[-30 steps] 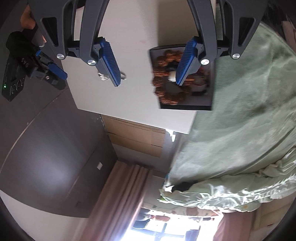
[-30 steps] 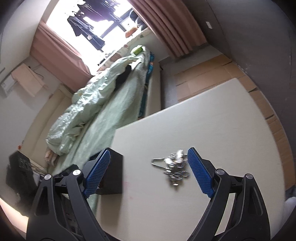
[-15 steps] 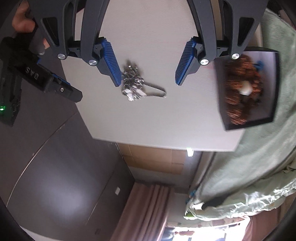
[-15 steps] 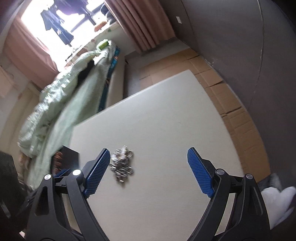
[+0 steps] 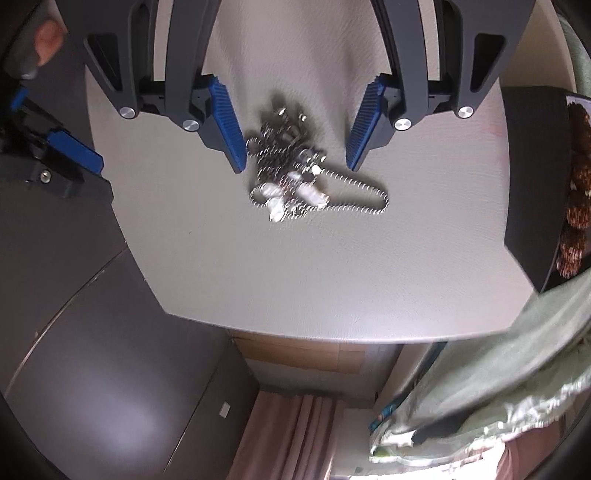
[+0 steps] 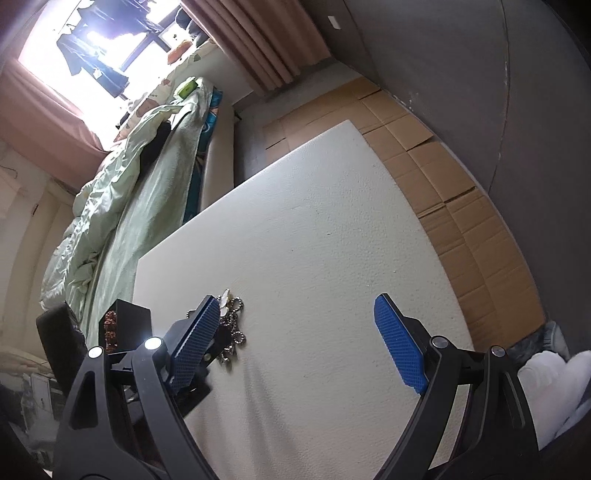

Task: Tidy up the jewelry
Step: 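Reach the left gripper to the silver chain and close on it, then lift the silver chain with the left gripper and release it into the box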

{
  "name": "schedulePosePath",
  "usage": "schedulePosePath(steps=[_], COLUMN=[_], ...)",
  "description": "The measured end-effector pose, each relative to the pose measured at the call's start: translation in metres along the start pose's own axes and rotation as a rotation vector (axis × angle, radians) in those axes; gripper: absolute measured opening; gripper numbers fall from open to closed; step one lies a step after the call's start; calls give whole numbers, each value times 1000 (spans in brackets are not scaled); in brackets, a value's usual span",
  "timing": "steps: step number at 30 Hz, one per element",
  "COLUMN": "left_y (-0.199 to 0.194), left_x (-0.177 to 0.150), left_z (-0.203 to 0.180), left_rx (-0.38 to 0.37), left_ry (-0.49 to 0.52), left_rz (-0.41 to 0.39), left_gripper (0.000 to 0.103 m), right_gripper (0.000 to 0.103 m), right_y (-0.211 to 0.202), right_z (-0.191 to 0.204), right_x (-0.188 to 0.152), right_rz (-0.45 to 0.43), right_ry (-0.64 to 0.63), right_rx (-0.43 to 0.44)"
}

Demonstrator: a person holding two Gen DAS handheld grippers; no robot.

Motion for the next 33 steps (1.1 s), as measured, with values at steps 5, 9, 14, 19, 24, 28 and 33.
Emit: schedulePosePath(steps=[5,9,14,19,24,28,33], left_y=[3,1,-3,-24,-62,-95,-126], left_x=[-5,-7,-10,-1,18,37,49], left_z=[-11,-5,3,24,37,45,48], left_rx=[116,135,75,50,39,27,17], left_ry=[69,99,112,69,55,46,52], left_rz=[-13,-14,19,-11,-76,-136,-189], left_gripper=[49,28,10,7,3,3,3], right_gripper=[86,86,86,85,82,72,65], right_y=[0,2,4,5,10,15,21], right_z=[4,5,11,21,27,36,45], right_x=[1,1,-1,-4,-5,-7,-10], right_rz=[4,13,20,19,27,37,46], right_ry=[-6,-4,-36,-72,-89,-115,-137], right_rx=[12,16,22,27,32,34,30])
Point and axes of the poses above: each gripper's, at about its wrist camera, not at the fingertips, and y roughly the way its jaws point, z to its left, x to its top, the point moved 5 cm from there along y, roughly the way its jaws point, and after that the axes turned 3 degrees about -x, right-handed, at the moved point
